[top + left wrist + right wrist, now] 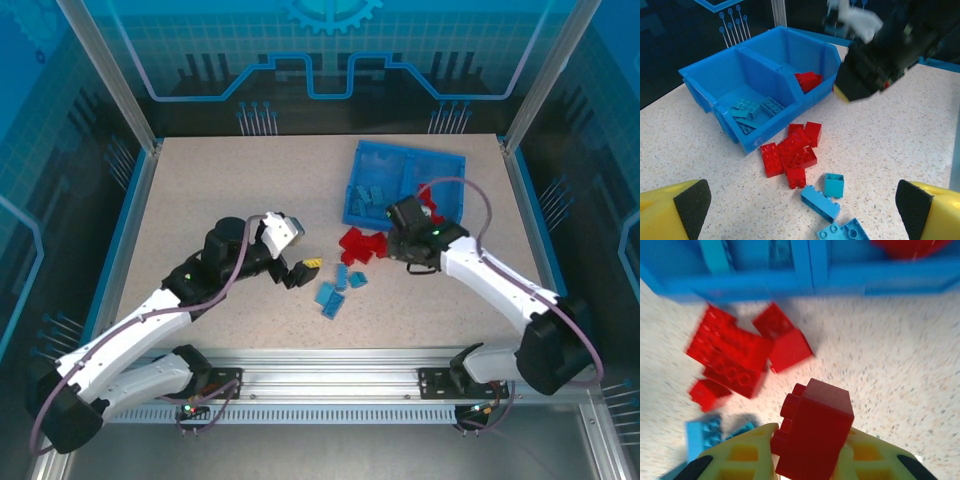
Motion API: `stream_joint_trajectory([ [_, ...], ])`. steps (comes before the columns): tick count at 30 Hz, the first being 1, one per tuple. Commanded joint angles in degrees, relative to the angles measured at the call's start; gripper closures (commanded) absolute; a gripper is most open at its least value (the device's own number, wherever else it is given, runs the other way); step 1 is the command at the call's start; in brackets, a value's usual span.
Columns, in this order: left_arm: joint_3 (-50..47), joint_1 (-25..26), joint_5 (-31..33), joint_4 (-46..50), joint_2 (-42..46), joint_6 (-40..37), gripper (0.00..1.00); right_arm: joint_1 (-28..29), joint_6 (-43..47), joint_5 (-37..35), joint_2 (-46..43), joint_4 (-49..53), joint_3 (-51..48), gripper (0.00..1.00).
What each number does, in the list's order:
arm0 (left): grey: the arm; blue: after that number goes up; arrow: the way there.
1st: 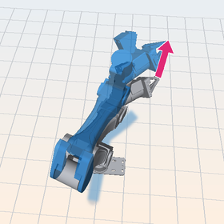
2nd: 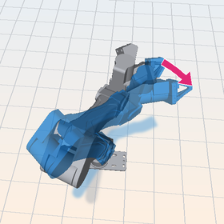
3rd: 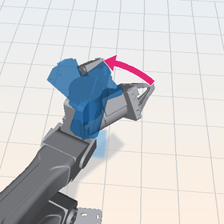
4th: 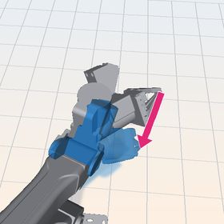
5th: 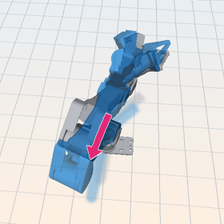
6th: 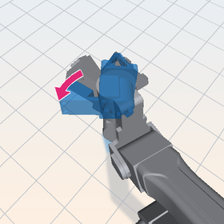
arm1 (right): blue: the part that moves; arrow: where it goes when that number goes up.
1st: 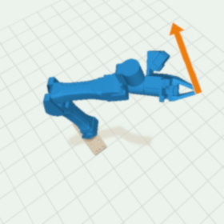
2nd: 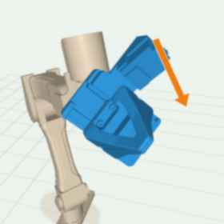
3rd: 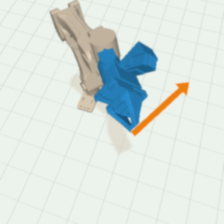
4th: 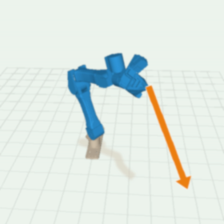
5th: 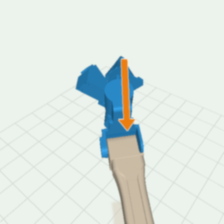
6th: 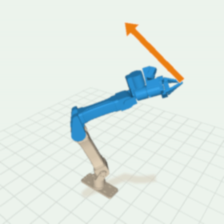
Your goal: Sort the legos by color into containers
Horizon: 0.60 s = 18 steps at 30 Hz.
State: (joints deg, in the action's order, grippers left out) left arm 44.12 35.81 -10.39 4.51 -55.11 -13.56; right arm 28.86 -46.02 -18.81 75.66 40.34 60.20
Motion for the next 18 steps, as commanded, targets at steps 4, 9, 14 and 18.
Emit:
stream_joint_trajectory([
  [4,2.39,-1.40,-1.47,-3.54,-2.53,2.12,0.01,-12.92,8.74,2.60,6.56,1.88,13.36,0.78],
  [9,2.94,-1.61,-3.18,-4.28,-3.74,2.45,0.01,-19.15,14.24,3.57,21.77,0.08,27.20,0.77],
  [14,5.43,-1.61,-3.17,0.28,-3.95,-0.07,0.01,-21.63,15.63,2.52,33.70,0.64,37.82,0.77],
  [18,5.72,-1.71,-0.13,2.49,-3.01,1.06,0.01,-23.29,14.27,3.20,40.27,3.09,42.78,0.73],
])
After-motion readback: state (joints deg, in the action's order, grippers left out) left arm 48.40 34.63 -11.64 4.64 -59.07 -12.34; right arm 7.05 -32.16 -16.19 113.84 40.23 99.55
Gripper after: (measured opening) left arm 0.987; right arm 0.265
